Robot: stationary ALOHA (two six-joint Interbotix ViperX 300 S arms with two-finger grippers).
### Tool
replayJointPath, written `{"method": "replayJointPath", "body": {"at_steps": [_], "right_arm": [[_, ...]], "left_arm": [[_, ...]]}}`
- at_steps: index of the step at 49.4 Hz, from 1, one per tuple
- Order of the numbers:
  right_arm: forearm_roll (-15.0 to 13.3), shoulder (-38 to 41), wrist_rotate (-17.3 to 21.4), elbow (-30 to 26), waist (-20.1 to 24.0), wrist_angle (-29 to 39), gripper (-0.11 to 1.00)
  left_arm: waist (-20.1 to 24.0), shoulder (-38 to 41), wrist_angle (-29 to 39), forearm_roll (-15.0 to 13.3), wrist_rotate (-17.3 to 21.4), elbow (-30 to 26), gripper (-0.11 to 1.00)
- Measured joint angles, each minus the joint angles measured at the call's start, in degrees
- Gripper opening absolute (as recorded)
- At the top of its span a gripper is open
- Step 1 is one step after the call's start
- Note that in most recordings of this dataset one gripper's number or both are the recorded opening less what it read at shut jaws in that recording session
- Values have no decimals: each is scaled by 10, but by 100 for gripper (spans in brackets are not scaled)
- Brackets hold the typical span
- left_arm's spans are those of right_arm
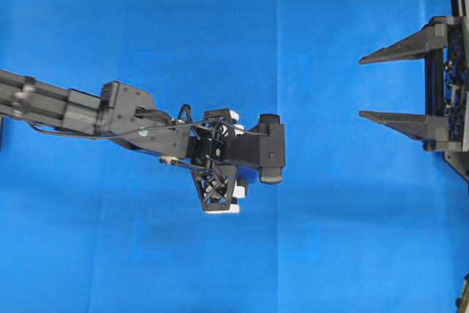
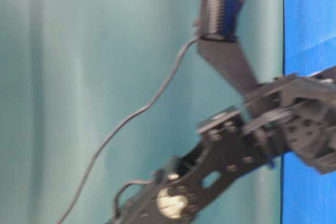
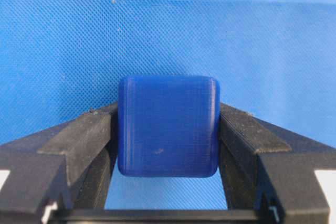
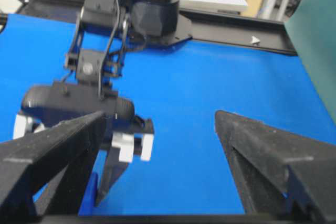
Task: Handover the blue block to the right arm after grasping it with the left arm, then place it in the designated position.
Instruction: 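Lift the blue cube with the left gripper and hold it up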
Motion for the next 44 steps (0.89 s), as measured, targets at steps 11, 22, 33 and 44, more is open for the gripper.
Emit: {"method": "replayJointPath", "body": {"at_steps": [11, 22, 33, 44], "right_arm": [[0, 0, 0, 0, -1, 0, 98], [0, 0, -1, 0, 0, 0, 98], [0, 0, 0, 0, -1, 0, 98], [0, 0, 0, 0, -1, 0, 98]], "left_arm": [[-1, -50, 41, 0, 0, 0, 48], [-1, -113, 86, 0, 1, 0, 48], [-2, -175, 134, -1, 1, -7, 48], [-2, -205, 168, 0, 1, -20, 48]]}}
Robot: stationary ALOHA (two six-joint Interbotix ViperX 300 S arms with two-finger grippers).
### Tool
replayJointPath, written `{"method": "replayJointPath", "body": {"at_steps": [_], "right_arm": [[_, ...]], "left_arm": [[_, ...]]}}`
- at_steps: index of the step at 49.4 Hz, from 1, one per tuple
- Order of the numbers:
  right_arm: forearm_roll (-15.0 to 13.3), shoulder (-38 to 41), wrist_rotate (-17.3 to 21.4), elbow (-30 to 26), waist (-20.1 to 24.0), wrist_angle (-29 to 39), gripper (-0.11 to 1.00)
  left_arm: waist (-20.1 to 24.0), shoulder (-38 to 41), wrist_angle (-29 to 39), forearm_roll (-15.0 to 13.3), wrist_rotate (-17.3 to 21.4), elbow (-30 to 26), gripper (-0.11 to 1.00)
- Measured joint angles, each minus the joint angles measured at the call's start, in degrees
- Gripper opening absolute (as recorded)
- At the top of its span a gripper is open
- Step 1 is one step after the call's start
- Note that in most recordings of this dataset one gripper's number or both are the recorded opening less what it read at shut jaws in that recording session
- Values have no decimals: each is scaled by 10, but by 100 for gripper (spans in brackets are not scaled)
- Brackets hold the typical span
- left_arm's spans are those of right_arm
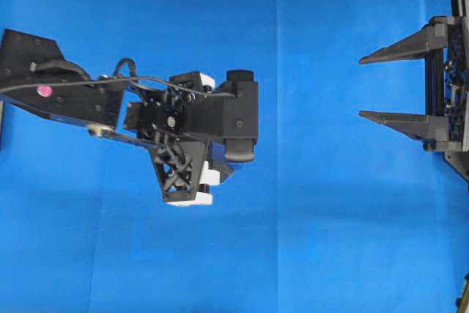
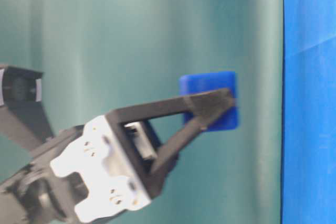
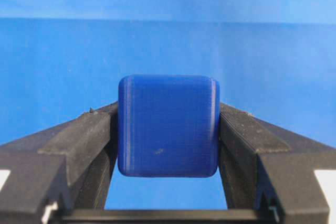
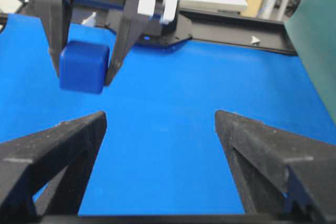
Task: Handover the blue block to the right arm after grasping it with the left arm, then place it in the designated position.
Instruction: 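Lift the blue cube with the left gripper and hold it up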
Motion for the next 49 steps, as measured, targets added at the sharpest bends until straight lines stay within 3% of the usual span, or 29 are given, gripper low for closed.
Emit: {"method": "replayJointPath", "body": {"at_steps": [49], "right_arm": [[0, 0, 0, 0, 0, 0, 98]], "left_arm": [[4, -6, 3, 1, 0, -4, 48]]}}
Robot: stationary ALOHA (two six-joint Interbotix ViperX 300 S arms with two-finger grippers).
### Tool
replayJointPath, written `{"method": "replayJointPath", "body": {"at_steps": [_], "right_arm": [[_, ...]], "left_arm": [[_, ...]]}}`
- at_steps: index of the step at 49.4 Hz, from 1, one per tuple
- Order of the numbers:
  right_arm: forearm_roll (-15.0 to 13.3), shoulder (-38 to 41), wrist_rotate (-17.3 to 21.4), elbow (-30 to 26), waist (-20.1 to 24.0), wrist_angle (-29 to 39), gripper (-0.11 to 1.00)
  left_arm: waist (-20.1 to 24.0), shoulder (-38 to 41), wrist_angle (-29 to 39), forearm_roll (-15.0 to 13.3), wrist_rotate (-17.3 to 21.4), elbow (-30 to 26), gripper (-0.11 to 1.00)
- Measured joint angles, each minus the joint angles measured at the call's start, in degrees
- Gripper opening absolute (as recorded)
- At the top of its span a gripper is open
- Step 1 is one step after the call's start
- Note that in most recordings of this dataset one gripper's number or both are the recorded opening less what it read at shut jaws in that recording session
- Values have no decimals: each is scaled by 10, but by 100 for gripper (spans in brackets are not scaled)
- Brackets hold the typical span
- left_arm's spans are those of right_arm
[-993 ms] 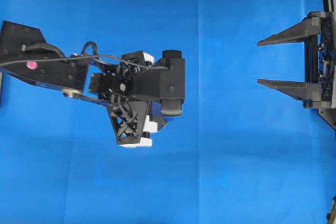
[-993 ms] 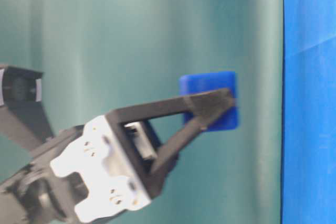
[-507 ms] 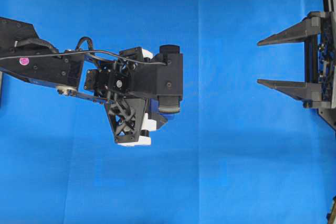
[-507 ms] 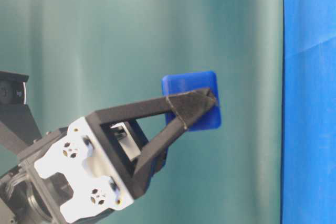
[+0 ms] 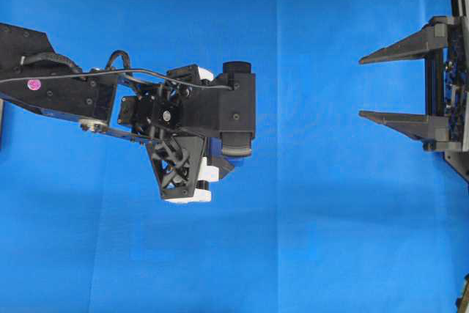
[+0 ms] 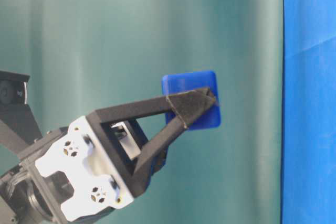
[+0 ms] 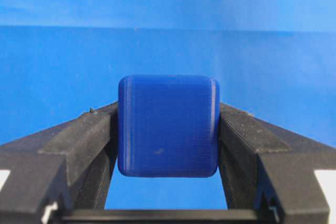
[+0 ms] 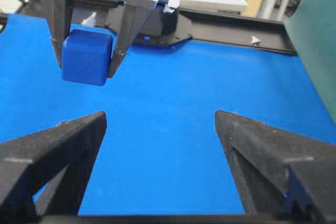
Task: Handover the blue block to the right arm after grasping it with the left arm, then place it in the designated position.
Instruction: 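Lift the blue cube with the left gripper and hold it up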
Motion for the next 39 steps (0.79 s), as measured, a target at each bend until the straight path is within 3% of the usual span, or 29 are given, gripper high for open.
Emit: {"method": "replayJointPath", "body": {"at_steps": [23, 39], "right_arm": [[0, 0, 0, 0, 0, 1, 98], [0, 0, 0, 0, 0, 0, 98]], "left_arm": [[1, -5, -25, 3, 0, 6, 48], [10, -62, -150, 4, 0, 92, 48]]}}
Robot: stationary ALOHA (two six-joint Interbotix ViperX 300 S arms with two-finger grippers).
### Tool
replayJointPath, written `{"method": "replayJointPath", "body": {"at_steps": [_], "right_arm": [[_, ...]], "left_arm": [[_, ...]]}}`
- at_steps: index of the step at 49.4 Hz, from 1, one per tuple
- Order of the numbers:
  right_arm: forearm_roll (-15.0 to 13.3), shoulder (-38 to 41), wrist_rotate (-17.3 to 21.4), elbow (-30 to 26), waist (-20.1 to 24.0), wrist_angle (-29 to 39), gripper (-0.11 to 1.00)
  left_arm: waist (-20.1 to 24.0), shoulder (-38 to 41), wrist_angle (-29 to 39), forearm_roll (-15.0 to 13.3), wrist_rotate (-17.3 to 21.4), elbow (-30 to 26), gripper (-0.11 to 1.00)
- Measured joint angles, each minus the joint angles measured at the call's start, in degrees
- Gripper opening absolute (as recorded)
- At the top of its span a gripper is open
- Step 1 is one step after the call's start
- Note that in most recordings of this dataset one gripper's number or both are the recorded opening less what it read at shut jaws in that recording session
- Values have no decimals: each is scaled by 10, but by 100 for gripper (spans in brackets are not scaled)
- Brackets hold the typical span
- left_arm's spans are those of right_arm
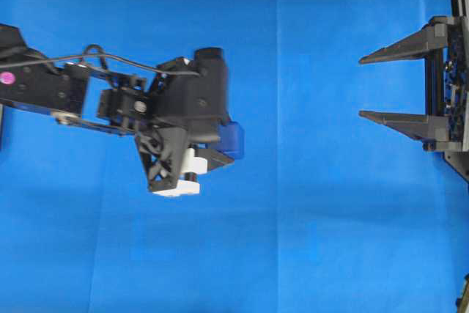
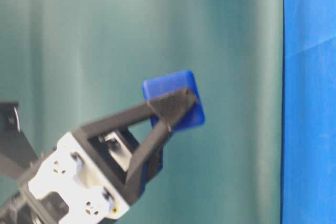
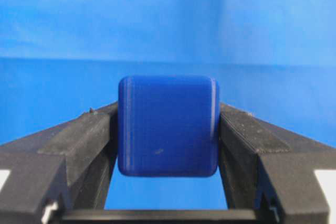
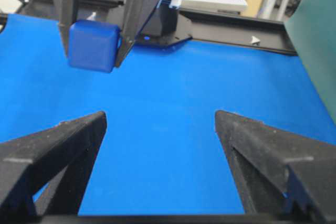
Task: Handover the blue block to the right arm after grasping it with the left arm, then place it in the designated position.
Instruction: 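Lift the blue cube with the left gripper and hold it up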
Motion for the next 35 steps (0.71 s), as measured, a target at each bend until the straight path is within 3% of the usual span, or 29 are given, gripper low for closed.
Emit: {"method": "replayJointPath", "body": {"at_steps": [23, 35], "right_arm": [[-1, 1, -4, 0, 1, -5, 98], [-3, 4, -3, 0, 0, -8, 98]], "left_arm": [[18, -117, -344, 1, 41, 198, 48], [30, -118, -433, -2, 45, 230, 48]]}}
